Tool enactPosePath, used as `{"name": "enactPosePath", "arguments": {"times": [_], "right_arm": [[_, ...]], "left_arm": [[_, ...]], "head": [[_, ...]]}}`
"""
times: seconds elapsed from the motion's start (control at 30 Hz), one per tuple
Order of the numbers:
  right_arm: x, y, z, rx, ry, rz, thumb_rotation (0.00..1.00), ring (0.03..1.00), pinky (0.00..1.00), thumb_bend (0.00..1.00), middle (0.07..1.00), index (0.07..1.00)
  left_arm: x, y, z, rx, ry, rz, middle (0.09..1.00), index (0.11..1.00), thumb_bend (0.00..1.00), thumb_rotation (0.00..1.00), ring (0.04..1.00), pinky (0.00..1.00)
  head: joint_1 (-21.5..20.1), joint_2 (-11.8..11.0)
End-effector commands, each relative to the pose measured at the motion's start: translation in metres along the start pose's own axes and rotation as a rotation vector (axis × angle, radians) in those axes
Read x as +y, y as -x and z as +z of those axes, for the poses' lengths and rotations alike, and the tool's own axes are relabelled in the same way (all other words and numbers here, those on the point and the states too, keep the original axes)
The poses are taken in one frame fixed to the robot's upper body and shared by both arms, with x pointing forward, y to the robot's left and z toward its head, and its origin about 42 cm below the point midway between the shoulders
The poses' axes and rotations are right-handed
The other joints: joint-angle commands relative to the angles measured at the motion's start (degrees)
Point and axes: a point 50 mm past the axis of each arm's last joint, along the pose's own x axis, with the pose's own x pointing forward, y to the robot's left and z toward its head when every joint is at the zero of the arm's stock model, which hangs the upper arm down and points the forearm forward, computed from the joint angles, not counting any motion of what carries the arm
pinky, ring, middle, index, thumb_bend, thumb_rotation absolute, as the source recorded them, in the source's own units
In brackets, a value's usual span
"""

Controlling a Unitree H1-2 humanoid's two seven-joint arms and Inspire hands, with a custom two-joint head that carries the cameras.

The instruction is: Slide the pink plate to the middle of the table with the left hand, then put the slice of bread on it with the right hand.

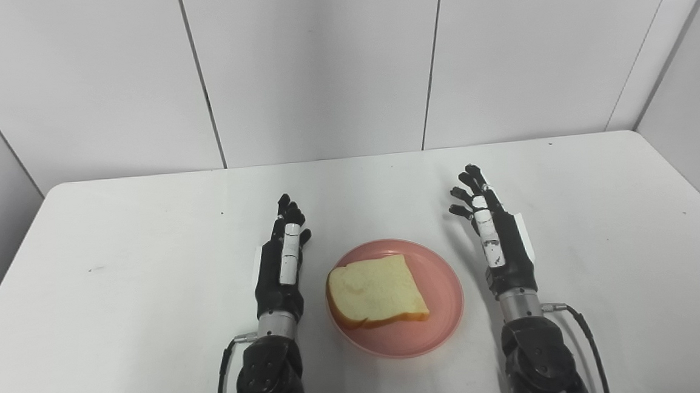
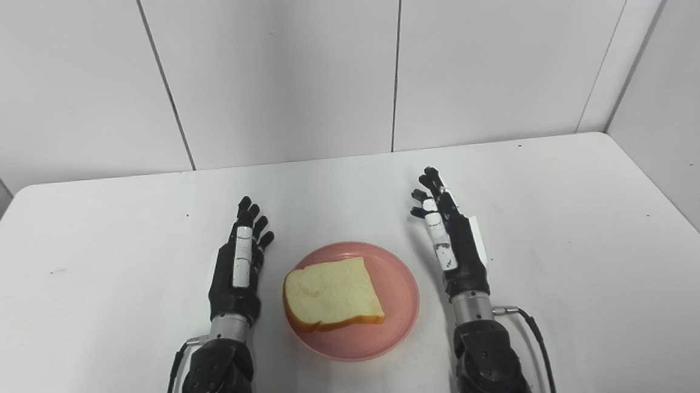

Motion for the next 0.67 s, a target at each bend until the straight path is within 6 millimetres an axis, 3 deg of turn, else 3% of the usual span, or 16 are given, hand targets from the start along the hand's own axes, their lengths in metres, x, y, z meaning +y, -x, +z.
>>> {"name": "enactPosePath", "arguments": {"times": [0.0,0.63], "right_arm": [[0.0020,0.0110,-0.0080,0.023,-0.015,0.005,0.99,0.833,0.77,0.75,0.899,0.907],[0.0031,0.0186,-0.0121,0.063,-0.091,-0.042,0.96,0.821,0.78,0.79,0.889,0.891]], "left_arm": [[-0.0127,0.0092,-0.0120,0.061,0.046,0.019,0.996,0.963,0.85,0.87,0.970,0.94],[-0.0129,0.0092,-0.0171,0.074,0.032,0.015,0.986,0.961,0.87,0.89,0.965,0.92]], "head": [[0.0,0.0],[0.8,-0.4]]}}
